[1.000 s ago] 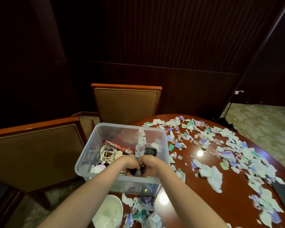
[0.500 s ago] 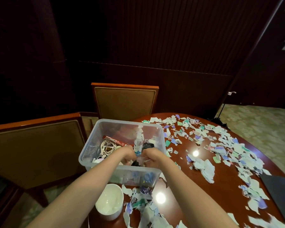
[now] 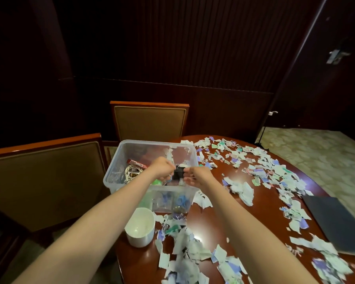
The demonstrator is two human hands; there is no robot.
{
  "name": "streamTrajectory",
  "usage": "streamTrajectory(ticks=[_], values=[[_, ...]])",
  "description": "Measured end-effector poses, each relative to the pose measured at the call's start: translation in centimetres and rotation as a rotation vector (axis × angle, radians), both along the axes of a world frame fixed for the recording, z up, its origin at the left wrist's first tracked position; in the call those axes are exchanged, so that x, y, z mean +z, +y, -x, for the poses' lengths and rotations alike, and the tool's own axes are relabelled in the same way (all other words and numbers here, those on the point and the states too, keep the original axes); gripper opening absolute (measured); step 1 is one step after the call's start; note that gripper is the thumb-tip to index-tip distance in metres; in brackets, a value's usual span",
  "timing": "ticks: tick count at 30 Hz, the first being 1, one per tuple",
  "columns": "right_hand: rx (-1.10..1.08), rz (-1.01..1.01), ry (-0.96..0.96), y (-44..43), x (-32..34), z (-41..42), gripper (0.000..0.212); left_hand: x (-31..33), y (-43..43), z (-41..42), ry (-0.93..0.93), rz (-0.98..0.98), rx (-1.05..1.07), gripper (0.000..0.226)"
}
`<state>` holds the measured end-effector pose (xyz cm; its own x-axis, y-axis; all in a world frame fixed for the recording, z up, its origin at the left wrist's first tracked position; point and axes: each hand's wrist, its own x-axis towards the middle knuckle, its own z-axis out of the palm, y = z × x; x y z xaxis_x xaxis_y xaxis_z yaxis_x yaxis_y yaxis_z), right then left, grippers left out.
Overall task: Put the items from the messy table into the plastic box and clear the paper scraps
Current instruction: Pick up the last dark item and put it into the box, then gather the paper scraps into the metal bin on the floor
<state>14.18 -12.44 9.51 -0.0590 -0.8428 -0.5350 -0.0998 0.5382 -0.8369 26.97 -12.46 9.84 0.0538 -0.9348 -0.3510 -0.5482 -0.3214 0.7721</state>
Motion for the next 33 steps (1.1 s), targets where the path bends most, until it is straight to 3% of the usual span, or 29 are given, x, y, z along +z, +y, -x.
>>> streamTrajectory(ticks=[3, 6, 10, 13, 25, 29, 33], values=[[-0.048, 0.007, -0.096, 1.2, 0.4, 0.4, 0.021, 0.5, 1.3, 0.5, 0.089, 0.012, 0.016, 0.015], [-0.075, -0.002, -0.127, 2.2, 0.1, 0.7, 0.032, 0.7, 2.3, 0.9, 0.126, 0.049, 0.01, 0.018], [-0.081, -0.024, -0.144, 3.6, -0.5, 1.7, 0.021, 1.2, 3.2, 1.3, 0.182, 0.122, 0.082, 0.02], [-0.067, -0.025, -0.119, 4.0, -1.3, 2.6, 0.031, 1.1, 4.0, 1.3, 0.25, 0.159, 0.157, 0.017], [0.257, 0.027, 0.17, 5.3, -7.0, 4.2, 0.034, -1.2, 7.7, 4.1, 0.323, 0.222, 0.258, 0.02], [0.5, 0.206, 0.402, 5.9, -9.2, 4.1, 0.02, -3.1, 9.4, 4.9, 0.316, 0.163, 0.218, 0.027], [0.716, 0.378, 0.585, 6.5, -11.3, 3.9, 0.024, -6.6, 11.2, 5.2, 0.138, 0.132, 0.122, 0.023]])
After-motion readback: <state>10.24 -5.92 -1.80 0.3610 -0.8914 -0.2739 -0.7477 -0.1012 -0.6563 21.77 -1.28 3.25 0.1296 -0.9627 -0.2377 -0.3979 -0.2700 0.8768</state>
